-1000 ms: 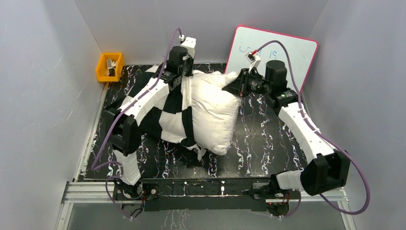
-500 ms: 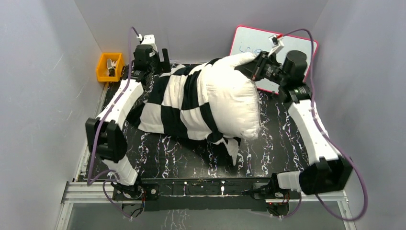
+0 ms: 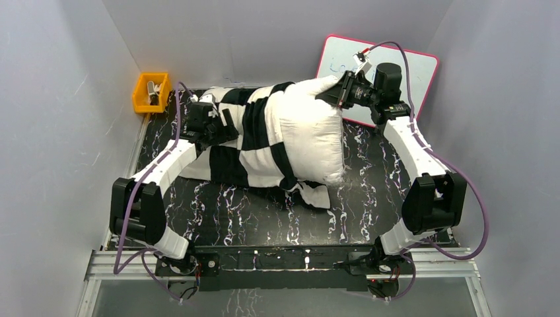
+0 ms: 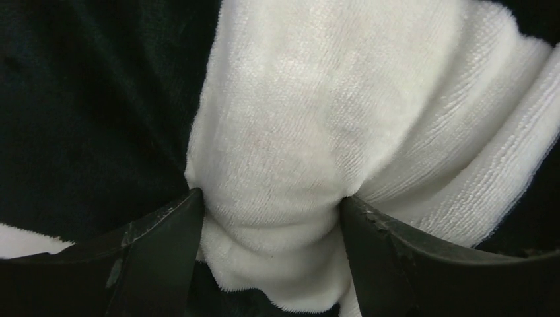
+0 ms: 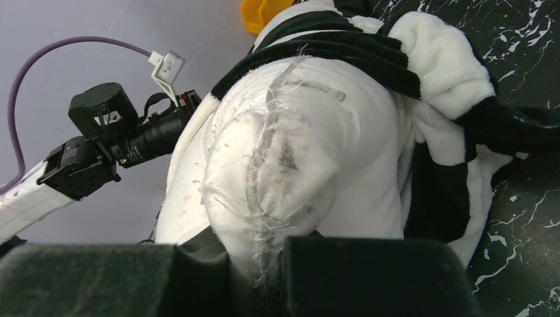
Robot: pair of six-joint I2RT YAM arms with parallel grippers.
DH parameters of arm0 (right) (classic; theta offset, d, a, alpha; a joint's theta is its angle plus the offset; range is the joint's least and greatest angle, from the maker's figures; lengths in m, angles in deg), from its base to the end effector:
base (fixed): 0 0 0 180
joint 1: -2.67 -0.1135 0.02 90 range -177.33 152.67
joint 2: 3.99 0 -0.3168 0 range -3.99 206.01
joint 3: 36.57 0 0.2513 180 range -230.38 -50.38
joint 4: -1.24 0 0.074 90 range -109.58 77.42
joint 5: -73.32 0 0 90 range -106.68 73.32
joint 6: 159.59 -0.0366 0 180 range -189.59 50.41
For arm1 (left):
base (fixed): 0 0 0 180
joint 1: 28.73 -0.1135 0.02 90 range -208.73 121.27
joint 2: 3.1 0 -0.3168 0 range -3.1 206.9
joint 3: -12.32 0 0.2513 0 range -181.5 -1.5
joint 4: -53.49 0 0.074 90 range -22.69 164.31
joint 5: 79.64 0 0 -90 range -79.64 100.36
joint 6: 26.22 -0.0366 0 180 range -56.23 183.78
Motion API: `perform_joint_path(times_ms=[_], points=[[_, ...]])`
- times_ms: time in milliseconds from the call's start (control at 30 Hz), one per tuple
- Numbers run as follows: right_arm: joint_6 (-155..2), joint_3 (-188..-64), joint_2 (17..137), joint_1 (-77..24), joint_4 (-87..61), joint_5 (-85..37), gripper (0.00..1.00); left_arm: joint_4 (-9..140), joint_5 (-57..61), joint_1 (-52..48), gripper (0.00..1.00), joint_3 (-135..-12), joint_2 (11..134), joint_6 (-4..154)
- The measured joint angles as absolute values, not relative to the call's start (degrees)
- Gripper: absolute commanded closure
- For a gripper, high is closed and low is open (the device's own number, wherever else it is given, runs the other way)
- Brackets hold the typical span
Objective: Remove the pillowcase from the pillow
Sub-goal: Remove the pillow from the pillowcase.
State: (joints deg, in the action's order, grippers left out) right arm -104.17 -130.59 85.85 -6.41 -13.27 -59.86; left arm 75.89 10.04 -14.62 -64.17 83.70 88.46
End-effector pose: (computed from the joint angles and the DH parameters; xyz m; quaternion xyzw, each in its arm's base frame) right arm 0.3602 0.0829 0.4306 -0.0723 0.7484 0.4838 0.4479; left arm 0.3322 -0.0837 0.3251 -0.0795 0.8740 -0.1615 0.4514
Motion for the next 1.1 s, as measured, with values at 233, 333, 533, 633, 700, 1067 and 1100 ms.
perform_joint_path(times_ms=[233, 333, 533, 633, 700, 1067, 1100], points=[[-105.18, -130.59, 85.83, -5.89, -12.54, -61.24, 1.00, 74.60, 9.51, -14.75, 1.00, -66.34, 87.88, 92.18], [-106.49, -130.59, 85.83, -4.82, -12.37, -62.31, 1.00, 74.64, 9.86, -14.88, 1.00, -67.50, 89.91, 93.16], [-111.76, -127.33, 83.76, -0.03, -8.30, -64.71, 1.00, 75.49, 4.53, -19.36, 1.00, -68.02, 88.14, 95.87], [-117.70, -122.54, 81.42, 4.47, -3.15, -67.11, 1.00, 75.84, -6.07, -27.65, 1.00, -68.02, 86.15, 98.30], [-122.73, -120.27, 80.87, 7.40, 1.23, -69.34, 1.00, 76.48, -8.36, -32.59, 1.00, -68.02, 85.32, 98.54], [-135.54, -118.98, 80.87, 11.18, 17.57, -77.21, 1.00, 81.02, -8.34, -40.30, 0.40, -63.76, 80.90, 97.40], [-136.00, -118.91, 80.87, 11.38, 18.32, -77.30, 1.00, 80.96, -8.08, -40.56, 0.34, -63.41, 80.82, 97.07]])
